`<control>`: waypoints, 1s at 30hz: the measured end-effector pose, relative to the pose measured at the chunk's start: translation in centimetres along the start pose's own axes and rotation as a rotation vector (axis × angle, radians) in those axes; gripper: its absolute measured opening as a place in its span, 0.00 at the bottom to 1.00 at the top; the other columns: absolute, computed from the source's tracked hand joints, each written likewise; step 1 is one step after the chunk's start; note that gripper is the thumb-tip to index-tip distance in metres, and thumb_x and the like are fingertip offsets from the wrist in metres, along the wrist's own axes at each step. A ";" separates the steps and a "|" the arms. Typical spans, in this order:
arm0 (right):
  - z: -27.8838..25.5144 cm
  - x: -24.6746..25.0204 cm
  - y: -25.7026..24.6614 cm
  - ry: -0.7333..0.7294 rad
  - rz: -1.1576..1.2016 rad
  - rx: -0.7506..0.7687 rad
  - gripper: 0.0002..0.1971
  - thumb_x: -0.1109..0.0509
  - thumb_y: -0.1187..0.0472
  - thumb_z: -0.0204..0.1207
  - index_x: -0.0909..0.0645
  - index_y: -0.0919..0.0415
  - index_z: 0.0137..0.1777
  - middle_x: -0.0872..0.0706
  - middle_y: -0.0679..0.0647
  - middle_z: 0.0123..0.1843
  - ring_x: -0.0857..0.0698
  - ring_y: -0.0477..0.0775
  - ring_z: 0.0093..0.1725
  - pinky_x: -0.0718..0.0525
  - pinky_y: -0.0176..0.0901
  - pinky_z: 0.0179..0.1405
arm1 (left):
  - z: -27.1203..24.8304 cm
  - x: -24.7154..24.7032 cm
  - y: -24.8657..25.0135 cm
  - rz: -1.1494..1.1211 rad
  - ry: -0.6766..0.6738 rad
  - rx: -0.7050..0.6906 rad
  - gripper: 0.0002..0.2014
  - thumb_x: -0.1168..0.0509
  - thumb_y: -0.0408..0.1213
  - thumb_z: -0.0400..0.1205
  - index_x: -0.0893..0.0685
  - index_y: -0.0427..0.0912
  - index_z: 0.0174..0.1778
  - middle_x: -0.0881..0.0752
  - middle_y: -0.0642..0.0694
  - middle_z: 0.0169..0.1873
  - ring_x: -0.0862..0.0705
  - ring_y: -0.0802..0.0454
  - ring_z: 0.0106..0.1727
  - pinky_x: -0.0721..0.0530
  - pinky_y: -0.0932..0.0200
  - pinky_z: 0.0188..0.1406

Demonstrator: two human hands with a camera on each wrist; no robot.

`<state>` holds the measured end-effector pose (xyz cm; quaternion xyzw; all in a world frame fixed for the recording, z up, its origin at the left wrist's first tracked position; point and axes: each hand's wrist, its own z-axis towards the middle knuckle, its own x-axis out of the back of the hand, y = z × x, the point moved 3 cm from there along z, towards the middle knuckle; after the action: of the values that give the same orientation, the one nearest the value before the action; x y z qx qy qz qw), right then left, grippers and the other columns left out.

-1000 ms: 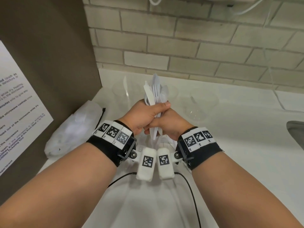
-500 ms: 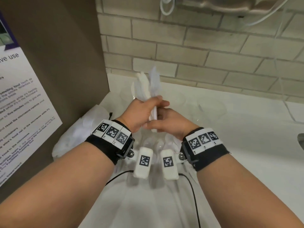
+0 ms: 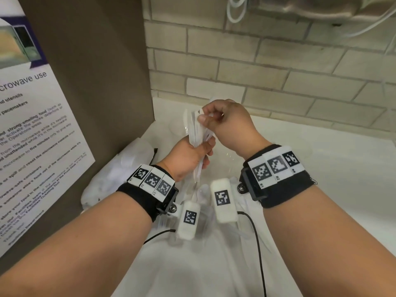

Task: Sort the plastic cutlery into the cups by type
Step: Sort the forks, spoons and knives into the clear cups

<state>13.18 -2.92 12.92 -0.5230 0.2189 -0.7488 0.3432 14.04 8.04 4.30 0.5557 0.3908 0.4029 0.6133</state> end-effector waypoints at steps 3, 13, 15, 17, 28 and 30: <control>0.2 -0.2 0.3 0.022 0.142 -0.060 0.03 0.29 0.59 0.79 0.17 0.57 0.47 0.24 0.41 0.37 0.24 0.33 0.29 0.29 0.21 0.30 | -0.1 0.2 -0.3 0.048 0.006 -0.031 0.07 0.35 0.40 0.84 0.21 0.41 0.43 0.22 0.46 0.31 0.24 0.51 0.26 0.22 0.55 0.30; 0.8 -0.5 0.3 0.071 0.213 -0.048 0.07 0.32 0.56 0.80 0.22 0.48 0.40 0.21 0.50 0.44 0.26 0.41 0.35 0.27 0.35 0.40 | 0.3 0.5 -1.1 0.162 0.028 -0.068 0.08 0.37 0.38 0.85 0.24 0.43 0.40 0.23 0.53 0.27 0.25 0.59 0.24 0.22 0.62 0.28; 1.1 0.6 -0.2 0.163 0.295 -0.059 0.07 0.34 0.56 0.81 0.22 0.48 0.41 0.20 0.47 0.41 0.25 0.43 0.36 0.25 0.37 0.41 | 0.5 0.6 -1.3 0.187 0.043 -0.069 0.08 0.38 0.38 0.85 0.25 0.43 0.40 0.24 0.54 0.26 0.26 0.61 0.24 0.24 0.66 0.27; 1.1 1.9 -1.1 0.283 0.357 -0.033 0.07 0.39 0.56 0.84 0.26 0.49 0.43 0.18 0.44 0.37 0.21 0.43 0.36 0.24 0.38 0.40 | 0.5 0.8 -1.7 0.237 0.067 -0.066 0.07 0.38 0.41 0.85 0.25 0.43 0.45 0.25 0.50 0.27 0.27 0.59 0.25 0.24 0.68 0.27; 1.2 -0.1 -0.7 -0.046 -0.052 -0.115 0.17 0.30 0.43 0.75 0.20 0.58 0.45 0.19 0.47 0.35 0.21 0.45 0.33 0.27 0.39 0.29 | 1.7 1.3 -2.8 0.477 0.316 -0.053 0.10 0.37 0.35 0.83 0.28 0.37 0.57 0.19 0.44 0.38 0.16 0.39 0.40 0.13 0.44 0.45; 1.2 -0.6 -0.3 -0.059 -0.042 -0.158 0.16 0.22 0.46 0.69 0.18 0.60 0.40 0.17 0.49 0.36 0.19 0.46 0.34 0.25 0.36 0.31 | 1.7 1.3 -2.7 0.516 0.325 -0.067 0.11 0.37 0.35 0.82 0.28 0.36 0.57 0.18 0.42 0.38 0.15 0.35 0.42 0.15 0.46 0.41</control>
<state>14.35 -2.27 13.18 -0.5750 0.2559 -0.7204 0.2913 16.23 8.47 1.75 0.5443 0.3163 0.6415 0.4384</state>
